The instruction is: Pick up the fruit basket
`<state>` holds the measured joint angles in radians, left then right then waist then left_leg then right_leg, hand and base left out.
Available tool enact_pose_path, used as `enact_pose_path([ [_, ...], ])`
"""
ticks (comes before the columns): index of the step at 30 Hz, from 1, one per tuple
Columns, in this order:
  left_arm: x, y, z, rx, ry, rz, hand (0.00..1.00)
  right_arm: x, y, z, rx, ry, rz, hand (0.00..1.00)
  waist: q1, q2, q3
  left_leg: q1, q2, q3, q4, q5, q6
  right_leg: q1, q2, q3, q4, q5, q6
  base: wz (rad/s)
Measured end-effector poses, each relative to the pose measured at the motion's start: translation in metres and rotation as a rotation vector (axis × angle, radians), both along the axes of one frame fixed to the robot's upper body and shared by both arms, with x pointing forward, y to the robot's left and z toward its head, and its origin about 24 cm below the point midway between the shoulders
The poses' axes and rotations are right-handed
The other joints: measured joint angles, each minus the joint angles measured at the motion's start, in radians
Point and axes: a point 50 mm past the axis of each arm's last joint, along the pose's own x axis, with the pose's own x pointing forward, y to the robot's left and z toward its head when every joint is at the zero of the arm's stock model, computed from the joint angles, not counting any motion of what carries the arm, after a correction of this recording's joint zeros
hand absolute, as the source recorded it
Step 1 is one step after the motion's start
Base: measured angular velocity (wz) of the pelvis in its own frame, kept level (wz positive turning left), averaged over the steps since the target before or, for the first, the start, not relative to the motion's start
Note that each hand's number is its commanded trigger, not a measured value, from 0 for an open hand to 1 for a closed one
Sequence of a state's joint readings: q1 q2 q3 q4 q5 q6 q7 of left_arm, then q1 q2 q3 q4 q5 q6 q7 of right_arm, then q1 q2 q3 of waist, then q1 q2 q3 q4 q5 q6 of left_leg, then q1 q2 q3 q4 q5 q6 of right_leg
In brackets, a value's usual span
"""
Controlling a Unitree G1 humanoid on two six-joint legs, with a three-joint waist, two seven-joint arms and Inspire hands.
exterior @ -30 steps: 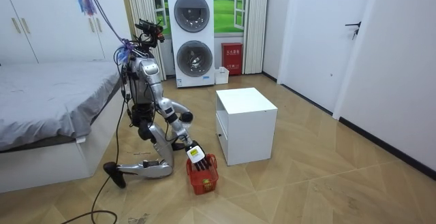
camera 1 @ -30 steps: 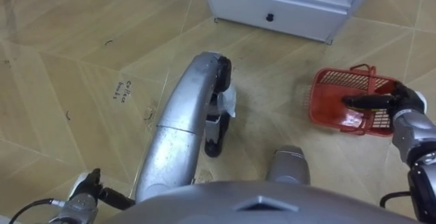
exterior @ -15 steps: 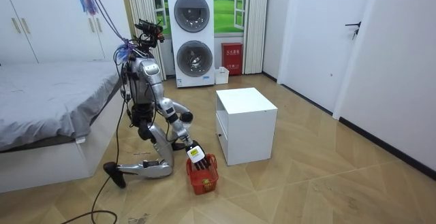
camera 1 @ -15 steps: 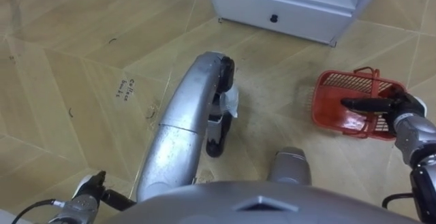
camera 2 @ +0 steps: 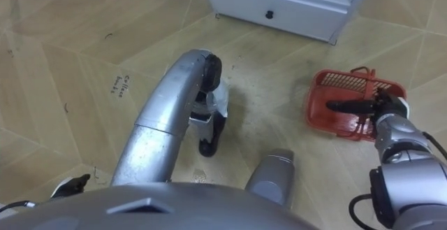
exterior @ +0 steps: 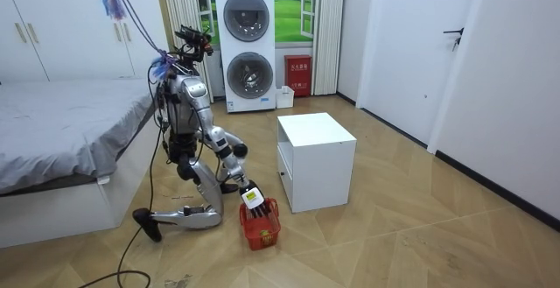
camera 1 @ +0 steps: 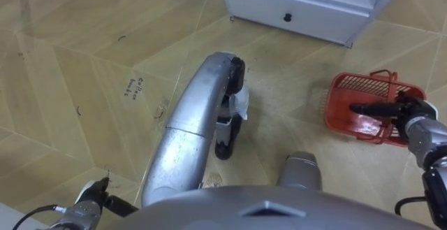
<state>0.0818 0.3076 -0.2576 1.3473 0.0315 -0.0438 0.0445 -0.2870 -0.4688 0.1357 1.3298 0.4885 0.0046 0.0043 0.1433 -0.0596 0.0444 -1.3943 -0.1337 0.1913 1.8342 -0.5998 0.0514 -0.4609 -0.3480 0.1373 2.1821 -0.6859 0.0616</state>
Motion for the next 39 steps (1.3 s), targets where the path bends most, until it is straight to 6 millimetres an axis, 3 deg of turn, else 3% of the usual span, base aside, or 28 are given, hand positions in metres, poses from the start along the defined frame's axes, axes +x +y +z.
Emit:
enact_pose_path([
  [5, 0.001, -0.001, 0.000, -0.007, -0.003, -0.002, 0.00, 0.001, 0.001, 0.000, 0.019, -0.015, -0.014, 0.00, 0.000, 0.001, -0.0001, -0.010, 0.000, 0.000, -0.001, 0.001, -0.001, -0.010, 0.001, 0.000, 0.000, 0.000, 0.001, 0.00],
  [6, 0.001, -0.001, 0.000, -0.009, -0.005, -0.003, 0.00, 0.001, 0.001, 0.000, 0.024, -0.016, -0.015, 0.15, 0.000, 0.002, 0.0003, -0.011, 0.000, 0.000, -0.001, 0.001, -0.001, -0.011, 0.001, 0.000, 0.000, 0.000, 0.001, 0.00],
  [7, 0.002, -0.001, 0.000, -0.010, -0.007, -0.004, 0.00, 0.001, 0.001, 0.000, 0.027, -0.018, -0.016, 0.82, 0.000, 0.003, 0.0003, -0.011, 0.000, 0.000, -0.002, 0.001, -0.001, -0.012, 0.001, 0.000, -0.001, 0.000, 0.001, 0.00],
  [8, 0.002, -0.001, 0.000, -0.011, -0.008, -0.004, 0.00, 0.001, 0.001, 0.000, 0.030, -0.019, -0.017, 1.00, 0.000, 0.003, 0.0004, -0.011, 0.000, 0.000, -0.002, 0.001, -0.001, -0.012, 0.001, 0.000, -0.001, 0.000, 0.001, 0.00],
  [20, 0.003, -0.002, 0.000, -0.016, -0.015, -0.007, 0.00, 0.001, 0.002, 0.000, 0.057, -0.026, -0.032, 1.00, 0.000, 0.009, 0.0000, -0.011, 0.003, 0.000, -0.008, 0.003, -0.006, -0.016, 0.002, -0.001, 0.000, -0.001, 0.001, 0.00],
  [26, 0.005, -0.004, -0.001, -0.018, -0.011, -0.004, 0.00, 0.002, 0.002, 0.000, 0.056, -0.028, -0.037, 1.00, 0.000, 0.005, 0.0036, -0.011, 0.007, 0.000, -0.006, 0.004, -0.006, -0.017, 0.005, 0.001, 0.003, -0.001, 0.001, 0.00],
  [32, 0.024, -0.009, -0.001, -0.034, -0.055, 0.008, 0.00, 0.004, 0.002, 0.001, 0.056, -0.032, -0.034, 1.00, 0.000, -0.002, 0.0074, -0.017, 0.008, 0.000, -0.003, 0.013, -0.005, -0.023, 0.008, 0.005, 0.014, -0.002, 0.003, -0.01],
  [39, 0.031, -0.015, -0.002, -0.048, -0.039, 0.011, 0.00, 0.001, 0.006, -0.004, 0.072, -0.013, -0.035, 1.00, -0.006, -0.006, 0.0101, -0.017, 0.018, -0.004, 0.005, 0.020, -0.005, -0.027, 0.020, 0.014, 0.029, -0.003, 0.006, -0.05],
])
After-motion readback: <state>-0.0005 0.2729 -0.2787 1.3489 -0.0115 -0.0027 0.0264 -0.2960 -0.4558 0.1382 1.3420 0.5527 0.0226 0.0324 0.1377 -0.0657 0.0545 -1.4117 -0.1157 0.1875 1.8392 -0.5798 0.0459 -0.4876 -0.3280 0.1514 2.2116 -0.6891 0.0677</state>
